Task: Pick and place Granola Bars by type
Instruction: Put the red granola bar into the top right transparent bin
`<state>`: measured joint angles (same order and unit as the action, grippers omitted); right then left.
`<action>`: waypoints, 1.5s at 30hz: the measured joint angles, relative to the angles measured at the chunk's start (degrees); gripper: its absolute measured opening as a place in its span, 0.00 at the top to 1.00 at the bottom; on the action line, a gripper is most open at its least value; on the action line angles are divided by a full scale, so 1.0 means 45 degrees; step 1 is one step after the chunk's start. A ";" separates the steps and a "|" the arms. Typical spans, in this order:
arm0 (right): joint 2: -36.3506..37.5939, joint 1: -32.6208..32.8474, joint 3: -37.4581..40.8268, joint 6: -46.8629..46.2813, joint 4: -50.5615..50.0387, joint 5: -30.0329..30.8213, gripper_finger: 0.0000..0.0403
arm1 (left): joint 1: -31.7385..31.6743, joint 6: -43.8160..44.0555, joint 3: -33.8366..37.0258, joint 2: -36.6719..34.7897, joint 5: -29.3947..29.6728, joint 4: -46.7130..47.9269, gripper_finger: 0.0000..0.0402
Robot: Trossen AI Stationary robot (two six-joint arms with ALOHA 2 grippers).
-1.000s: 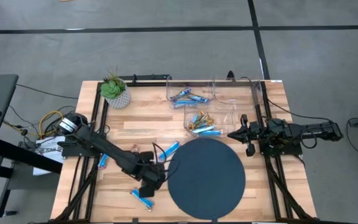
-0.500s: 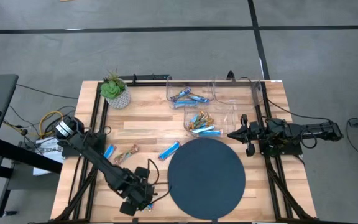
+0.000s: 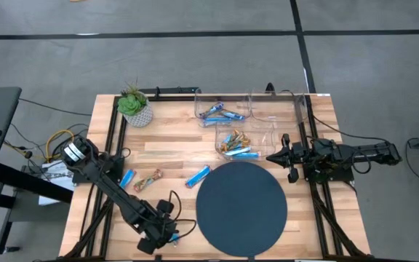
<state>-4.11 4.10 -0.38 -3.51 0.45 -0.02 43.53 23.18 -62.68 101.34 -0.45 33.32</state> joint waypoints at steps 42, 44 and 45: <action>0.0001 0.0000 0.0005 -0.2324 0.0334 0.0010 1.00 | -0.3848 0.1190 -0.0427 -0.0672 0.9539 -0.3150 0.99; -0.0002 -0.0022 0.0005 -0.2545 0.0600 0.0084 1.00 | -0.4600 0.0452 -0.0430 -0.0690 0.9589 -0.4549 0.99; 0.0003 -0.0034 0.0005 -0.2637 0.0776 0.0089 1.00 | -0.4984 0.0037 -0.0430 -0.0688 0.9357 -0.5324 1.00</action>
<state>-4.10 3.95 -0.36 -15.37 3.94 0.38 21.10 23.34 -64.62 98.24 41.66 9.36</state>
